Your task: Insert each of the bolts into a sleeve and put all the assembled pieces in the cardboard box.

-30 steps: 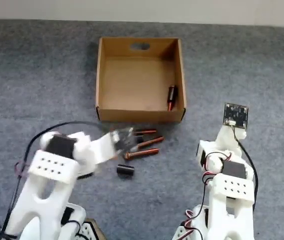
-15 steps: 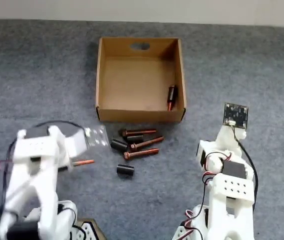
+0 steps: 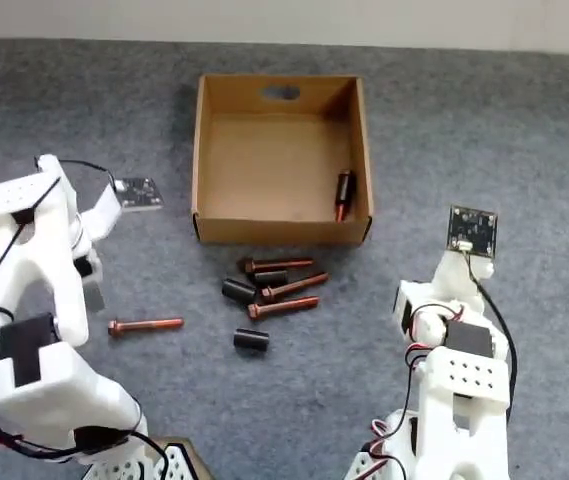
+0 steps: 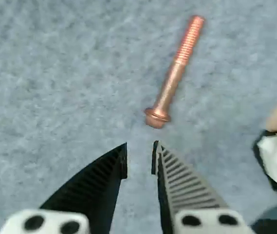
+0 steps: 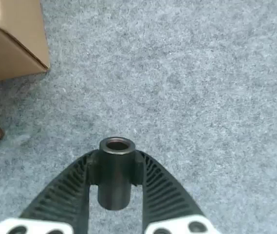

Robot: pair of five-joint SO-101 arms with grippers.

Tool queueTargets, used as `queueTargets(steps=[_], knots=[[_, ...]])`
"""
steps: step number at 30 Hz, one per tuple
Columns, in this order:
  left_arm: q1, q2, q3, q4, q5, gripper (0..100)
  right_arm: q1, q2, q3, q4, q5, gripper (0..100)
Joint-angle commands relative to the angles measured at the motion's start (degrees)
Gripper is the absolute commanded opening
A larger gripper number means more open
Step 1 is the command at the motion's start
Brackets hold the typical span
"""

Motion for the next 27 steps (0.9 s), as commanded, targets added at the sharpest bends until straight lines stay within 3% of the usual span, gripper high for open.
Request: queueTargets(steps=[1,7,11,17,27], knots=[[1.8,-0.22,-1.89,4.66,7.91,12,0.22,-0.84,-0.22,-1.1,-0.62,0.5],[1.63,-4.18,8.66,4.4,10.9,12,0.22,-0.84,-0.22,-1.1,-0.62,0.5],[1.54,-7.34,18.95,-3.52,12.04,12,0.22,-0.84,-0.22,-1.1,-0.62,0.5],[1.19,-7.69,25.19,-24.35,28.04,12,0.22,-0.84,-0.22,-1.1,-0.62,0.5],[9.98,-8.13,24.84,-32.88,45.89,12,0.22,-0.75,-0.22,-1.1,-0.62,0.5]])
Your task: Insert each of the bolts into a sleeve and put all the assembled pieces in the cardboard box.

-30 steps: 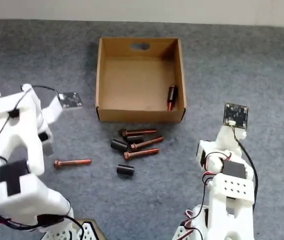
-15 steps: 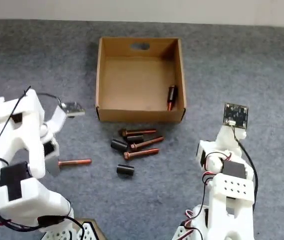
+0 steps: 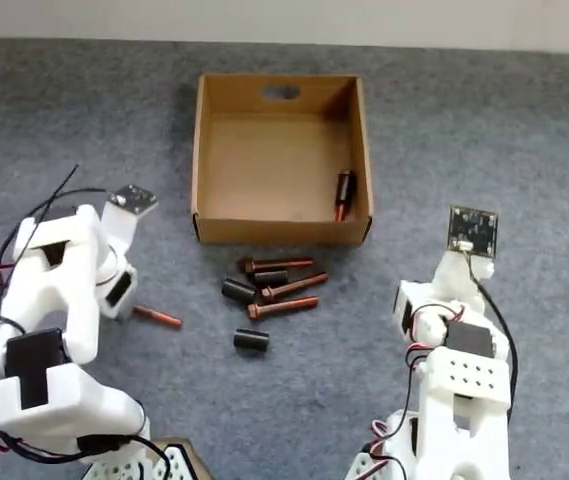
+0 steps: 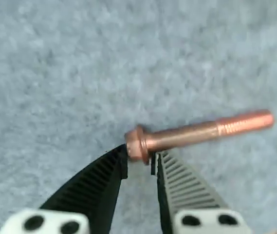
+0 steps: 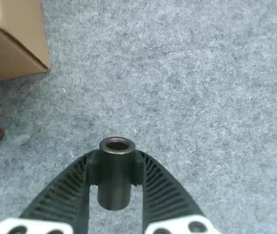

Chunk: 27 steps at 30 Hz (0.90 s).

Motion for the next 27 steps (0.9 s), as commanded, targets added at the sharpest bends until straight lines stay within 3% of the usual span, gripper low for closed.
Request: queueTargets(steps=[1,10,21,27], knots=[[5.41,-2.77,-0.75,-4.04,7.38,12,0.22,-0.75,-0.22,-1.1,-0.62,0.5],[12.09,-2.33,-5.93,-6.77,21.63,12,0.22,-0.75,-0.22,-1.1,-0.62,0.5],[12.26,-2.77,-10.68,-1.05,30.86,12,0.22,-0.75,-0.22,-1.1,-0.62,0.5],[16.84,-2.42,-13.58,2.02,33.23,14,0.22,-0.75,-0.22,-1.1,-0.62,0.5]])
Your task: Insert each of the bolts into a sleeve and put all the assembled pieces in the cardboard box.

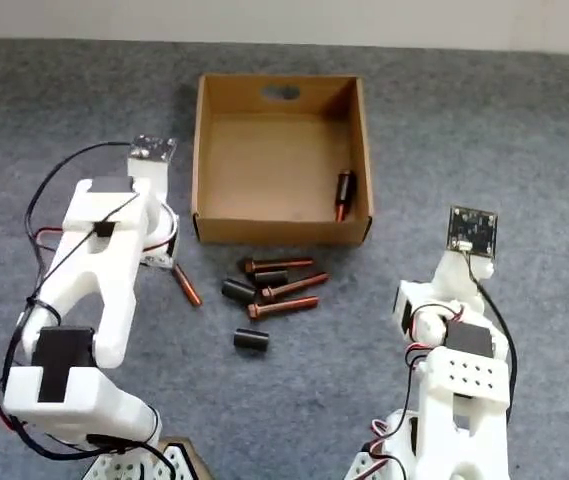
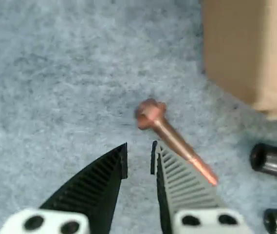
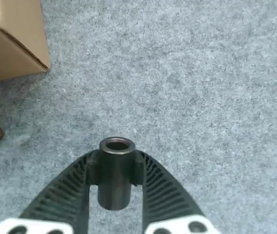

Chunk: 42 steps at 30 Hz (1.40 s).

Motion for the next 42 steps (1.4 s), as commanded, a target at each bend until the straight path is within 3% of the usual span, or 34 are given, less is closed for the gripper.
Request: queueTargets(steps=[1,4,17,24,28,33,37,42], knots=[[4.09,-2.24,-2.59,1.05,0.79,16,0.22,-0.75,-0.22,-1.1,-0.62,0.5],[5.32,-2.07,-2.24,0.79,0.88,20,0.22,-0.75,-0.22,-1.1,-0.62,0.5],[0.4,-2.07,2.95,-6.59,0.97,18,0.22,-0.75,-0.22,-1.1,-0.62,0.5],[0.57,-2.07,9.36,-16.79,11.08,18,0.22,-0.75,-0.22,-1.1,-0.62,0.5],[0.4,-2.07,9.54,-16.79,11.87,17,0.22,-0.75,-0.13,-1.1,-0.62,0.5],[0.4,-2.24,9.27,-15.65,11.6,1,0.22,-0.75,-0.13,-1.1,-0.62,0.5],[0.75,-2.77,8.66,-13.19,11.34,2,0.22,-0.75,-0.13,-1.1,-0.62,0.5],[1.27,-2.77,5.23,-7.65,1.93,2,0.22,-0.75,-0.13,-1.1,-0.62,0.5]])
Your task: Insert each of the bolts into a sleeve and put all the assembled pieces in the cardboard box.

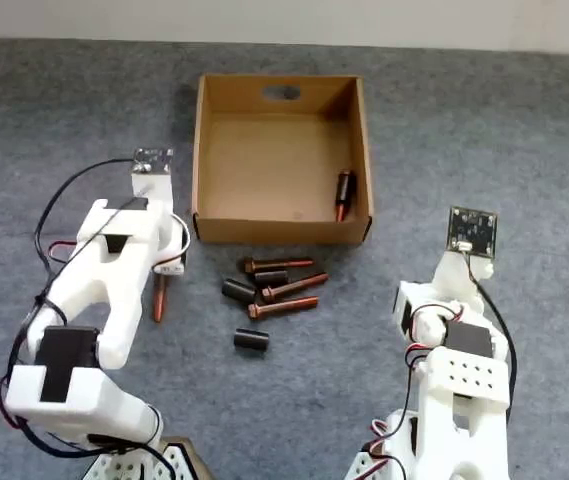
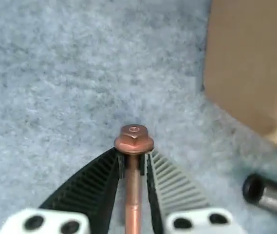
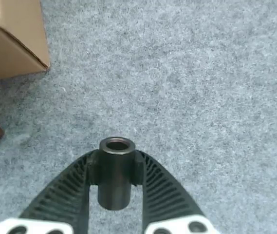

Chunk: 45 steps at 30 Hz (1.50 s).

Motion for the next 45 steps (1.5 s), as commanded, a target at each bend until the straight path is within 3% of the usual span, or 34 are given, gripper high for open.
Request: queueTargets(steps=[1,9,19,24,31,45], knots=[[0.4,-2.68,-3.65,3.96,-5.98,2,0.22,-0.75,-0.31,-1.1,-0.62,0.5],[0.04,-2.15,-4.0,6.33,-8.62,19,0.22,-0.75,-0.31,-1.1,-0.62,0.5],[-0.04,-1.8,-0.75,5.89,-8.62,14,0.22,-0.92,-0.31,-1.1,-0.62,0.5],[-0.04,6.37,-2.59,4.4,-8.62,11,0.22,-1.19,-0.31,-1.1,-0.62,0.5],[-1.98,12.35,-11.38,10.73,-8.35,10,0.22,-1.19,-0.31,-1.01,-0.62,0.5],[-2.77,-14.29,-12.18,19.08,-8.62,7,-3.12,-1.89,-2.86,1.71,-0.62,0.5]])
